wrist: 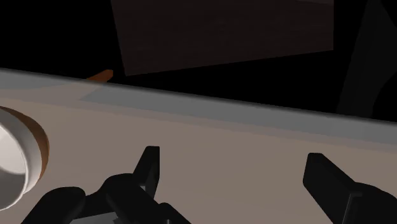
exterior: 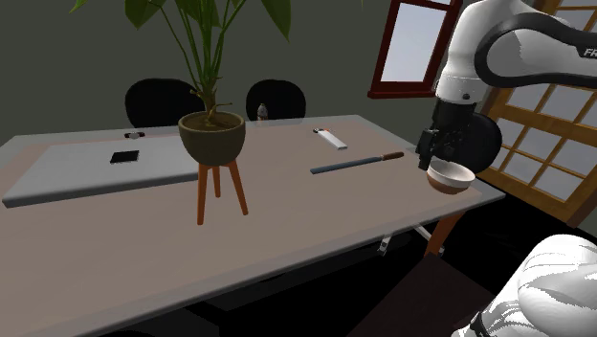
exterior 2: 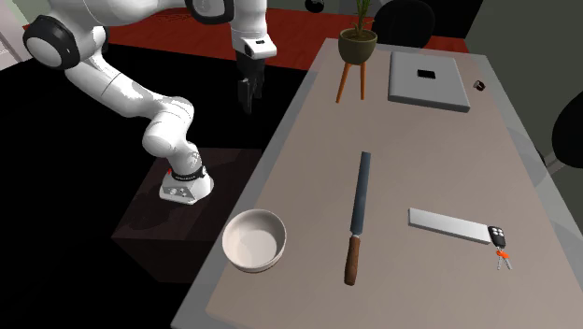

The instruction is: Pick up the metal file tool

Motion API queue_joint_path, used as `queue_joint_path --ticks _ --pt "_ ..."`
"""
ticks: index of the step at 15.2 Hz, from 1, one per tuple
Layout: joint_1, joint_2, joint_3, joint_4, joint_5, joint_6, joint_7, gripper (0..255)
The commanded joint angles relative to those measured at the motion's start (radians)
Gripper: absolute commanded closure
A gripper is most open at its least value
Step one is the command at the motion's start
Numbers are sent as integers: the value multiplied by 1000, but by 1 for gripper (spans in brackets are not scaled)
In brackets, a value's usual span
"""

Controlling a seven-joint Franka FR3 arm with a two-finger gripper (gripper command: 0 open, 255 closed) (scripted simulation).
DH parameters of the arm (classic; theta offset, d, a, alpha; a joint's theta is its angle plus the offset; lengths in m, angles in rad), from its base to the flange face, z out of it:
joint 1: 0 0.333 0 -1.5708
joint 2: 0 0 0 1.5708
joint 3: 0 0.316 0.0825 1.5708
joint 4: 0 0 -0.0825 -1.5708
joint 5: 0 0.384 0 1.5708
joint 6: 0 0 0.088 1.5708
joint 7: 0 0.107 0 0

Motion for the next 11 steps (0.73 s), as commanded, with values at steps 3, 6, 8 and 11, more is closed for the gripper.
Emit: queue_joint_path --ticks 3,6,8,11 --pt "10 13 -54 -18 -42 41 -112 0" --pt "27 50 -136 -31 -100 109 -277 0" --pt "40 86 -190 -30 -133 156 -386 0" --pt "62 155 -269 -13 -171 231 -547 0"
